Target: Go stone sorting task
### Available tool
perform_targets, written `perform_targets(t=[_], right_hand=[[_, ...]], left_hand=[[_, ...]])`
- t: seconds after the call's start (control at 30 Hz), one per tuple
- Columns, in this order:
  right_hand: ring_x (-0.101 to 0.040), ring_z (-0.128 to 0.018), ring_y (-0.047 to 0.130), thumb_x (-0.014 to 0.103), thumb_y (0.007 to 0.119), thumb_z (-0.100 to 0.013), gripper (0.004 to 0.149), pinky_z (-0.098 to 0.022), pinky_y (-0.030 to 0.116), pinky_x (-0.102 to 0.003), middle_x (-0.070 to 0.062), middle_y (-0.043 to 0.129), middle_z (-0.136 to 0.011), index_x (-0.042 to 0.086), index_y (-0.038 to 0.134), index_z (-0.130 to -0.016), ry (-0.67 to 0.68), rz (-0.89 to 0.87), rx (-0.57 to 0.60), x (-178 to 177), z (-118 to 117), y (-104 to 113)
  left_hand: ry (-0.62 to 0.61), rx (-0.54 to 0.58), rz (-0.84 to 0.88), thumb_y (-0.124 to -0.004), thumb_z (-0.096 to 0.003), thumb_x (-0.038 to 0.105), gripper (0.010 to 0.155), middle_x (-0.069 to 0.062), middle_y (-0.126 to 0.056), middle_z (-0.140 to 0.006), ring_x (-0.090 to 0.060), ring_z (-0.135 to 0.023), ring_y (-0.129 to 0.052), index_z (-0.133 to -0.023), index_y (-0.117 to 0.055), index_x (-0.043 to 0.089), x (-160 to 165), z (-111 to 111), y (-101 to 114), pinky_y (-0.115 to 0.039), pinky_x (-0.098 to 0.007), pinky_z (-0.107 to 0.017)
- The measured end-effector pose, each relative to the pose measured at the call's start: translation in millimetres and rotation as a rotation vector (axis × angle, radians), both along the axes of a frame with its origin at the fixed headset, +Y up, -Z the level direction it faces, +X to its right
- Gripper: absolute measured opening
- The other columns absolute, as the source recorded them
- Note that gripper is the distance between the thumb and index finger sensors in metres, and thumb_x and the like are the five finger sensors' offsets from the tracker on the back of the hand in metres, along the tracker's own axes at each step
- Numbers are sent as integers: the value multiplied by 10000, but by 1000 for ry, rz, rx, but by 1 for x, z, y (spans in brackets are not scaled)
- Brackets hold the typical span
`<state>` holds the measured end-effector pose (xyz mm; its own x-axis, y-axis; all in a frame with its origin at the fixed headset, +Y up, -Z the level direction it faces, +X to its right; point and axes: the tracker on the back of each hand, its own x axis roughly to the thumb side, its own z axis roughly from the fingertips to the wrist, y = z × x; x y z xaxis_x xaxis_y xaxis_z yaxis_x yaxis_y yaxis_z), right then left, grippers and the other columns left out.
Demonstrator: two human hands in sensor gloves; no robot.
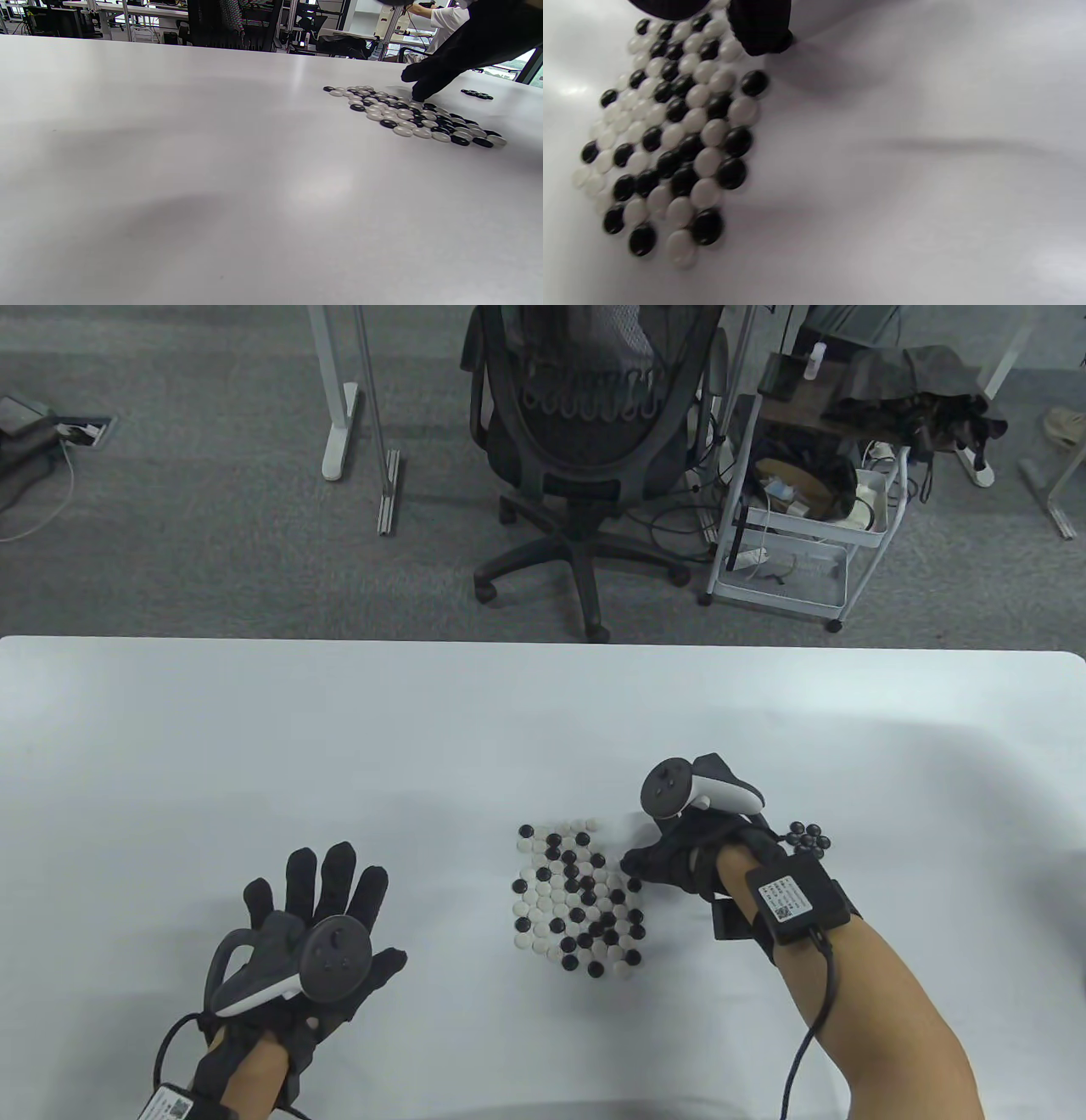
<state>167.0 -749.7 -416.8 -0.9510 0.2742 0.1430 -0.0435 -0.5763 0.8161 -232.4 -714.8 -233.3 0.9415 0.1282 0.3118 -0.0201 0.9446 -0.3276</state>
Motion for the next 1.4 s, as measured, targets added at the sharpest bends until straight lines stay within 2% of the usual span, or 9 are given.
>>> perform_targets(t=[0.23, 0.4, 0.6, 0.87, 1.03, 1.13, 1.27, 1.4], right_hand=[[-555, -891, -123, 542, 526, -532, 653, -549, 46, -832, -253, -2, -1108, 218, 597, -1094, -260, 66, 17, 64, -24, 3], [-561, -890, -120, 547, 516, -531, 665, -550, 55, -832, -259, -5, -1106, 203, 596, -1095, -401, 111, 47, 102, -29, 4], [-563, -889, -115, 549, 510, -531, 665, -549, 62, -832, -265, -7, -1103, 207, 582, -1096, -465, 119, 68, 127, -27, 3], [-564, -890, -112, 550, 507, -531, 671, -549, 65, -832, -266, -1, -1104, 197, 592, -1094, -494, 127, 69, 138, -26, 3], [-564, -886, -120, 547, 510, -529, 678, -545, 57, -832, -266, -11, -1101, 190, 587, -1100, -489, 112, 78, 135, -25, 10], [-560, -891, -120, 542, 520, -529, 677, -548, 50, -831, -264, -6, -1106, 187, 603, -1100, -428, 63, 93, 118, -25, 20], [-557, -895, -117, 537, 533, -535, 663, -551, 52, -831, -258, 11, -1113, 184, 661, -1082, -230, -6, 24, 77, -14, 28], [-554, -890, -123, 538, 532, -535, 655, -551, 53, -830, -253, 6, -1111, 202, 654, -1084, -54, -33, 2, 31, 2, 25]], left_hand=[[-2, -10, -10, -426, -623, 562, 805, -318, 133, -1162, -618, -954, 125, -1187, -71, 111, 1, 0, -2, -11, -859, -554], [5, -6, -8, -426, -622, 562, 805, -318, 134, -1162, -618, -954, 125, -1187, -71, 112, 0, 0, -1, -12, -858, -555], [10, -8, -5, -426, -622, 563, 806, -318, 134, -1162, -619, -955, 127, -1188, -71, 112, -1, -1, -1, -11, -859, -554], [7, -13, -10, -426, -622, 562, 804, -318, 134, -1162, -618, -955, 125, -1187, -72, 113, 0, -1, -1, -13, -859, -554], [8, -15, -8, -427, -622, 562, 805, -319, 133, -1162, -619, -954, 125, -1187, -74, 111, 0, -1, -1, -12, -859, -554], [6, -13, -9, -427, -622, 562, 805, -319, 133, -1162, -619, -954, 125, -1187, -73, 112, 0, -1, -1, -12, -859, -554], [6, -18, -14, -426, -622, 562, 805, -316, 133, -1162, -618, -955, 124, -1187, -72, 112, 0, -1, -1, -12, -859, -554], [3, -17, -17, -427, -623, 562, 806, -321, 134, -1161, -620, -954, 126, -1187, -71, 110, 1, -1, -1, -11, -859, -553]])
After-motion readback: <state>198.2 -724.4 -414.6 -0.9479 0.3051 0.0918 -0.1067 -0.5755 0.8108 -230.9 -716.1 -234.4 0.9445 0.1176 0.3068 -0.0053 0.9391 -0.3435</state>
